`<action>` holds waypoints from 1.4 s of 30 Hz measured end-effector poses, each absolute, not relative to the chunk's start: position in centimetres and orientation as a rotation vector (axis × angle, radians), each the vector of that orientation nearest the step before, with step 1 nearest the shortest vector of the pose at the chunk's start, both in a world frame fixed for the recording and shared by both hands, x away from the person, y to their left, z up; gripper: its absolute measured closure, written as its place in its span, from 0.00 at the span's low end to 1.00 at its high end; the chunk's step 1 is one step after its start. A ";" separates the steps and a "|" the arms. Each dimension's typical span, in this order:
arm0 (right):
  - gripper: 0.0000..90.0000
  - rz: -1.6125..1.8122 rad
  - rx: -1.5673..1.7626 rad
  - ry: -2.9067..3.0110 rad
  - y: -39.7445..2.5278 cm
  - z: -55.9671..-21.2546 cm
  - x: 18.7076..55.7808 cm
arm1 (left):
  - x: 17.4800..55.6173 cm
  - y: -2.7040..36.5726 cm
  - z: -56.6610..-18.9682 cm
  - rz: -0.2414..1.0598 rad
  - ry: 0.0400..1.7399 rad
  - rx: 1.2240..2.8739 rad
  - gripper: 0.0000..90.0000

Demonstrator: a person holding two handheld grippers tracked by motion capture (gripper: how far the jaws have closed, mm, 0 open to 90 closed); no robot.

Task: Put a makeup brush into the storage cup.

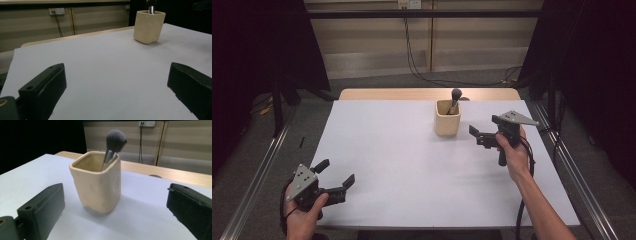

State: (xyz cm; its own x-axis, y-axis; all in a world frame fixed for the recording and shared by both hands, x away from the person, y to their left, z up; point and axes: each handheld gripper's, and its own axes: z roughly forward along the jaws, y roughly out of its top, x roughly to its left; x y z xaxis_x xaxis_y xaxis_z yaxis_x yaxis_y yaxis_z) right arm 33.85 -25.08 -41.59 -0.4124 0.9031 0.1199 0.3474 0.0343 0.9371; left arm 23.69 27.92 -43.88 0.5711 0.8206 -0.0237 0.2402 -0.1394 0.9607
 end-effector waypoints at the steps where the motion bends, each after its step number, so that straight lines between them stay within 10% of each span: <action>1: 0.02 1.381 1.263 1.791 -25.2 -41.7 33.6 | 23.7 27.9 -43.9 0.640 0.898 1.674 0.02; 42: 0.02 1.373 1.297 1.745 -29.1 -43.0 24.0 | 23.1 28.0 -43.8 0.647 0.919 1.662 0.03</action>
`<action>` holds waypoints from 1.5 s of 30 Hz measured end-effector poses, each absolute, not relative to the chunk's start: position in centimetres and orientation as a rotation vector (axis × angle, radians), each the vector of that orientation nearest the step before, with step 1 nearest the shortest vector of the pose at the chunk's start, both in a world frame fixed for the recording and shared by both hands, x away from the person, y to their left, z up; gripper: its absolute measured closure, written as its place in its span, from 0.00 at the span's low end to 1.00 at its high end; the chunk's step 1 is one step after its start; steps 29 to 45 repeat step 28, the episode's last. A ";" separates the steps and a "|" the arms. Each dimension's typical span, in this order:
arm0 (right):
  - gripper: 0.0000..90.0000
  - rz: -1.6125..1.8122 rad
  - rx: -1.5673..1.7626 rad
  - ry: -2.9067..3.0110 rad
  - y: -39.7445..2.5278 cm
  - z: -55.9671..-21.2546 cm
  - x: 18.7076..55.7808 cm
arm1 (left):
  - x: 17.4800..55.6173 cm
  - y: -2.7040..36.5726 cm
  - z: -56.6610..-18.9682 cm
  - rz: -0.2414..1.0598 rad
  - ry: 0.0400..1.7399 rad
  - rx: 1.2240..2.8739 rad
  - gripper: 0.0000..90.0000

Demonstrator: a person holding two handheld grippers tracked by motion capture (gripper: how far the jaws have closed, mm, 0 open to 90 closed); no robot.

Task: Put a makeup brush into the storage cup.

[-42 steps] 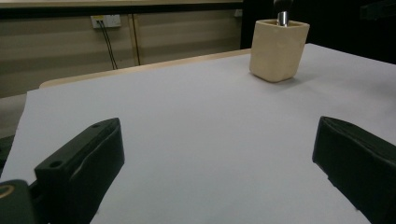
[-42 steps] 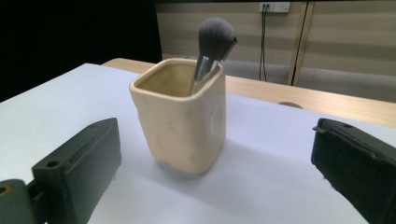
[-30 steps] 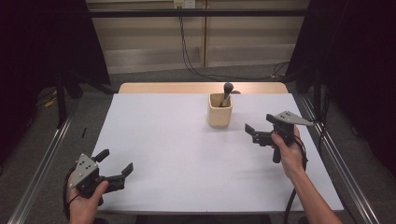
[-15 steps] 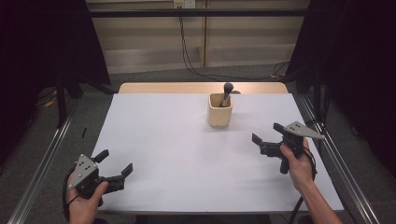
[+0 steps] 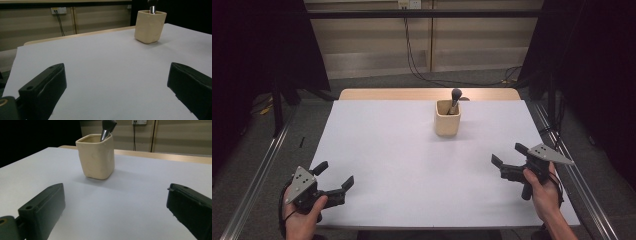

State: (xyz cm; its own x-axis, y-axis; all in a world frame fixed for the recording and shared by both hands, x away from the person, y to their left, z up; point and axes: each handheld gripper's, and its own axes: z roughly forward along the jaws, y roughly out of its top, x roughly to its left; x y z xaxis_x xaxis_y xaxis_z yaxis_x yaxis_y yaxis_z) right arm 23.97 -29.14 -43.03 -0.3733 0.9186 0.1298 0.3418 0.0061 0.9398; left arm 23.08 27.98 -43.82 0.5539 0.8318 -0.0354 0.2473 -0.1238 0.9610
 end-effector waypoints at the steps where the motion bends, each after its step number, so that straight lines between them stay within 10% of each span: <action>1: 0.02 1.376 1.299 1.747 -29.2 -43.1 23.7 | 23.1 28.0 -43.8 0.648 0.919 1.662 0.03; 45: 0.02 1.355 1.268 1.768 -30.1 -44.7 20.5 | 23.1 28.0 -44.0 0.630 0.938 1.680 0.03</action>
